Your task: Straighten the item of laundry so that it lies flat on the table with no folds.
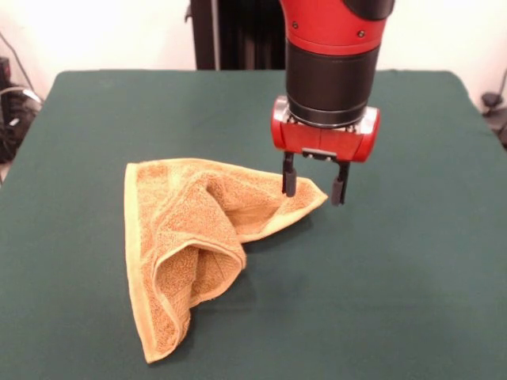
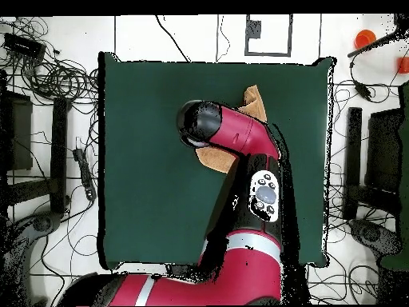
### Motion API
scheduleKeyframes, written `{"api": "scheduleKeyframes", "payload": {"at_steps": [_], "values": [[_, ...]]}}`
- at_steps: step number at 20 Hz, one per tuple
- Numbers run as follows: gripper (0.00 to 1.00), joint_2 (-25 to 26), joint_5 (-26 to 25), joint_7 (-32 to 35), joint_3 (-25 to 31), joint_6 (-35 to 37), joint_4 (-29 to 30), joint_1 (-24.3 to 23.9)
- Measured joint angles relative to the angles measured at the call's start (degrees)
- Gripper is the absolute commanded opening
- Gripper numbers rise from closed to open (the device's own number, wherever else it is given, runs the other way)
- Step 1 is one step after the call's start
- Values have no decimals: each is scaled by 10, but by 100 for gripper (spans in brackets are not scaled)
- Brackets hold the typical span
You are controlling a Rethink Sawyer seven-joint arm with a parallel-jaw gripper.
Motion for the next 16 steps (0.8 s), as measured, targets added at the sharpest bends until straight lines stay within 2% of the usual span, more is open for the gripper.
{"api": "scheduleKeyframes", "payload": {"at_steps": [16], "values": [[100,0,0,0,0,-21,11,0]]}}
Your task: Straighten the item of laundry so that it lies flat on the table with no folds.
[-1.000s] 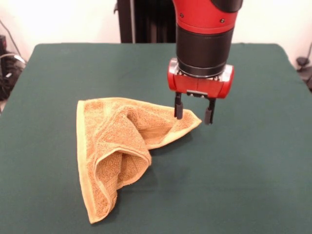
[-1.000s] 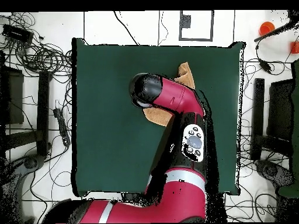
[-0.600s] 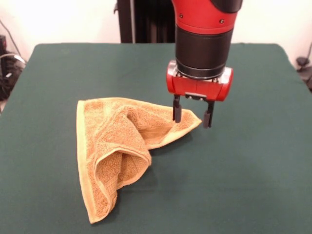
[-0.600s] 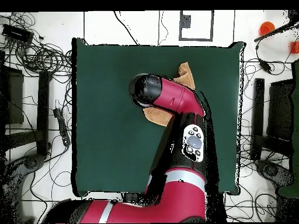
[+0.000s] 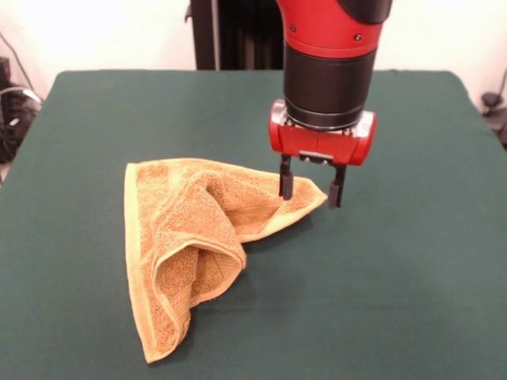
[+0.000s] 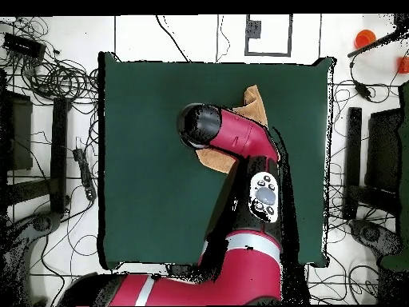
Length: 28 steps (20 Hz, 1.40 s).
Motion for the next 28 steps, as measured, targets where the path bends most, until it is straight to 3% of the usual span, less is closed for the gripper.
{"api": "scheduleKeyframes", "payload": {"at_steps": [16,28], "values": [[100,2,0,0,1,-1,8,0],[100,9,0,0,8,-46,12,-1]]}}
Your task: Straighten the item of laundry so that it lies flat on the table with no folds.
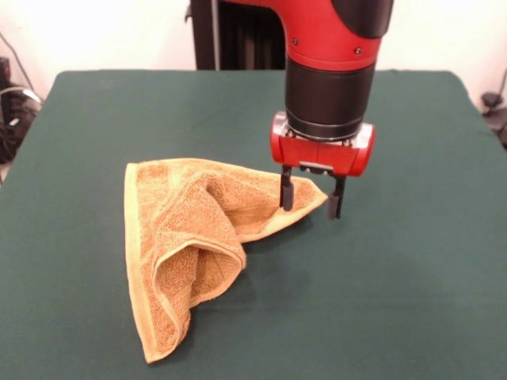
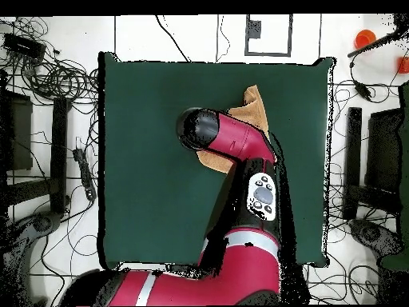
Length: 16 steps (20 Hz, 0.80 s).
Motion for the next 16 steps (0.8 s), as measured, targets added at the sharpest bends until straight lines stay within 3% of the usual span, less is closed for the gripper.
{"api": "scheduleKeyframes", "payload": {"at_steps": [16], "values": [[100,20,0,0,5,-22,17,0]]}}
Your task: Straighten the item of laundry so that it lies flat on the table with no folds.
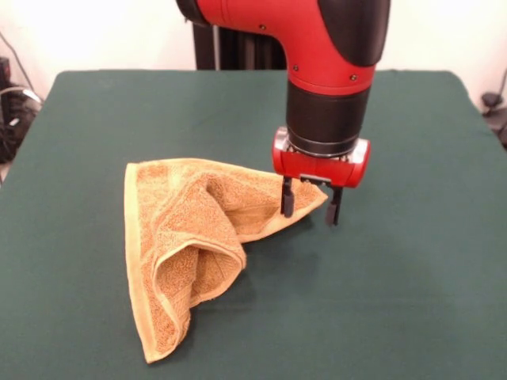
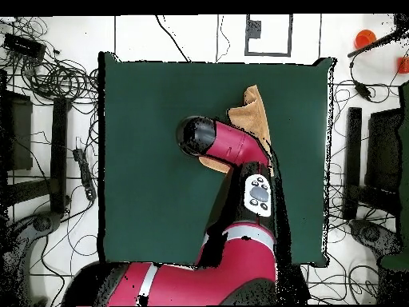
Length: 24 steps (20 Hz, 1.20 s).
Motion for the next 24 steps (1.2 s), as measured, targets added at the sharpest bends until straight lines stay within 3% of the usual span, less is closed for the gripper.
{"api": "scheduleKeyframes", "payload": {"at_steps": [24], "values": [[100,-8,0,0,0,0,41,10]]}}
